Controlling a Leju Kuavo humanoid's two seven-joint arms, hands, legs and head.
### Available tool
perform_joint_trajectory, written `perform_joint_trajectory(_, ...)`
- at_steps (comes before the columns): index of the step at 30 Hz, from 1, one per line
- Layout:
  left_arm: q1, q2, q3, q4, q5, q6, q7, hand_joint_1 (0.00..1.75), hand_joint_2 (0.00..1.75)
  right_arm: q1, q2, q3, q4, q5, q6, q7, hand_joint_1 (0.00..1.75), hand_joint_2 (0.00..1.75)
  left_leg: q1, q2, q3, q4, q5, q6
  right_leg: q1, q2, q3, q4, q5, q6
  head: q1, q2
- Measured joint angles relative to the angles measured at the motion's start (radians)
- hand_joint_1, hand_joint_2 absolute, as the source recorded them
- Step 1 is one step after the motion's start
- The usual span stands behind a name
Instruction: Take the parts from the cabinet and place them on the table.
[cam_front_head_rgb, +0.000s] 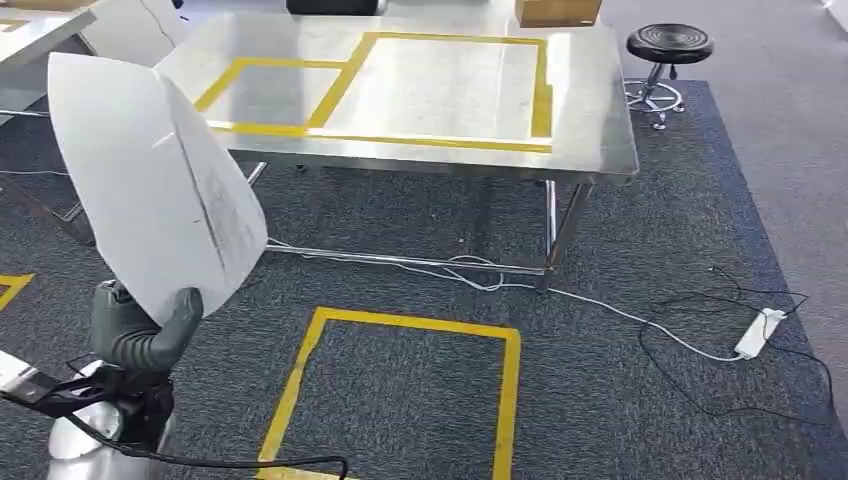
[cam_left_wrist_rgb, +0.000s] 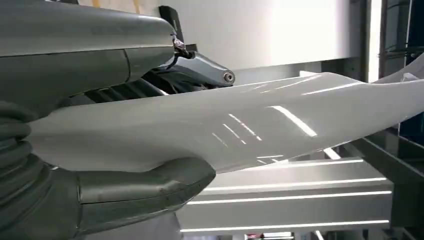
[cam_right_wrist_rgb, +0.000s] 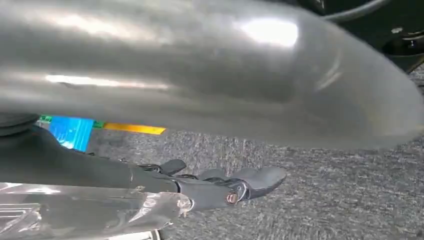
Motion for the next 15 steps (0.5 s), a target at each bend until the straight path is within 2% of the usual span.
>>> perform_joint_trajectory(4, 0.0, 0.0, -0.002, 0.0, -0.001, 0.001, 0.001, 1.75, 1.75, 0.0, 0.0, 0.0, 0.0, 0.0, 0.0, 0.0, 0.0, 0.0, 0.0, 0.0, 0.0, 0.0, 0.0, -0.004, 0.0, 0.0, 0.0, 0.0, 0.001, -0.001, 0.001, 0.0)
perform_joint_trajectory(9, 0.0, 0.0, -0.003, 0.0, 0.0, 0.004, 0.035, 1.75, 1.75, 0.0, 0.0, 0.0, 0.0, 0.0, 0.001, 0.005, 0.0, 0.0, -0.002, 0.0, -0.001, 0.0, 0.0, -0.003, -0.003, 0.0, 0.001, -0.001, 0.002, 0.0, 0.001, 0.0)
perform_joint_trajectory(15, -0.001, 0.0, -0.003, 0.0, 0.001, 0.005, 0.042, 1.75, 1.75, 0.0, 0.0, 0.0, 0.0, -0.001, 0.004, 0.007, 0.0, 0.0, -0.003, 0.0, -0.001, 0.001, 0.0, -0.003, -0.005, 0.0, 0.001, -0.002, 0.003, 0.002, 0.0, 0.0)
